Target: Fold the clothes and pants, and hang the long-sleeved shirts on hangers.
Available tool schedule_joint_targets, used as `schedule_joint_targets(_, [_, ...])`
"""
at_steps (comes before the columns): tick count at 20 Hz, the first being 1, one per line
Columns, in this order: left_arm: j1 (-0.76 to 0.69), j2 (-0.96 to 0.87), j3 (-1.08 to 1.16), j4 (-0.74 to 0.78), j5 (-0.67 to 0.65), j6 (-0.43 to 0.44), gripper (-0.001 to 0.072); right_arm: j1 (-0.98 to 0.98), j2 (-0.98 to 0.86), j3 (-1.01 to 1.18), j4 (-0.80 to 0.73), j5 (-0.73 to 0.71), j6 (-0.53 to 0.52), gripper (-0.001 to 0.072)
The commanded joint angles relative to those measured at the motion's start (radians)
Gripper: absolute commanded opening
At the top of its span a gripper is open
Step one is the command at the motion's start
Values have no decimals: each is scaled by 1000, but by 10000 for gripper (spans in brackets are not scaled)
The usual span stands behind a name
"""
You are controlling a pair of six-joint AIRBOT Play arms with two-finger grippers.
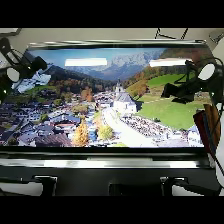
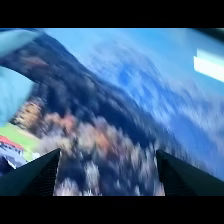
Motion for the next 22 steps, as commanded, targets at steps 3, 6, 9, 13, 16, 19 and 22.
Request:
schedule_joint_targets(3, [287,-355,290,-429,-235,-204,720,1,0,0,-4,-29,0,603])
schedule_joint_targets(6, [319,-444,290,-469,-206,-203,720,1,0,0,-4,-40,0,603])
schedule_joint_targets(9, [294,-506,290,-480,-37,-193,720,1,0,0,-4,-55,0,603])
schedule_joint_targets(13, [219,-557,290,-617,201,-9,720,1,0,0,-3,-86,1,602])
schedule_joint_targets(16, [179,-588,290,-653,330,-9,720,1,0,0,4,-94,2,602])
schedule_joint_targets(19, [169,-616,290,-653,363,-12,719,1,0,0,9,-72,5,602])
schedule_joint_targets(22, [168,-625,291,-700,356,-12,133,1,0,0,21,-45,4,602])
